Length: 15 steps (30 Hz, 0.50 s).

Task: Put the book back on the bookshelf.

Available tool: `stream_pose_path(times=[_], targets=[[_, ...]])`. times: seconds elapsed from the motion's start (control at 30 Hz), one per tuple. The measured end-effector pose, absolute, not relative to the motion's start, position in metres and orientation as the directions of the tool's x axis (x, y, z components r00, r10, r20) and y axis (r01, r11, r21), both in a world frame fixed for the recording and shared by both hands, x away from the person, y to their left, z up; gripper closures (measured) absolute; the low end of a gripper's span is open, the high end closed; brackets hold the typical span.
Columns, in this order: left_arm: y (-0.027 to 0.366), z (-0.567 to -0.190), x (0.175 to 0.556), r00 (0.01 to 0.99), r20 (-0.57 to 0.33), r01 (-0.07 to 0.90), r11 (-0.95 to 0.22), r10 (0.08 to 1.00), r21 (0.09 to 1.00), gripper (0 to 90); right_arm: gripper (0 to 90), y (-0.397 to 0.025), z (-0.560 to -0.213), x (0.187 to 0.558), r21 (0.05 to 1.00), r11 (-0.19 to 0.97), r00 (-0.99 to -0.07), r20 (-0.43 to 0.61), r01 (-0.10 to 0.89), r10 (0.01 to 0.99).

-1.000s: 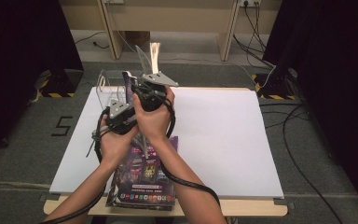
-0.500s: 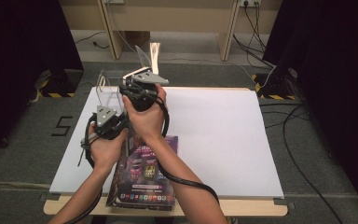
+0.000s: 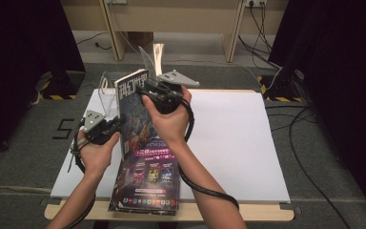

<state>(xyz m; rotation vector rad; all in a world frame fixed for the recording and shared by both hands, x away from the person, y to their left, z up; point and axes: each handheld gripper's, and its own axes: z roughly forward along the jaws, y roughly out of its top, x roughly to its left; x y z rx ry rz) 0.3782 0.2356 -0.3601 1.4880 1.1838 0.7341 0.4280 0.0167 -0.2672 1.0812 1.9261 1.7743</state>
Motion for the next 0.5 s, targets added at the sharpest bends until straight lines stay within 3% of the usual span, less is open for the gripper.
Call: stream_pose_path(times=[0.5], targets=[[0.259, -0.356, 0.372, 0.321, -0.149, 0.256, 0.066, 0.935, 0.964, 82.9, 63.2, -0.076, -0.322, 0.427, 0.907, -0.073, -0.519, 0.301, 0.414, 0.800]])
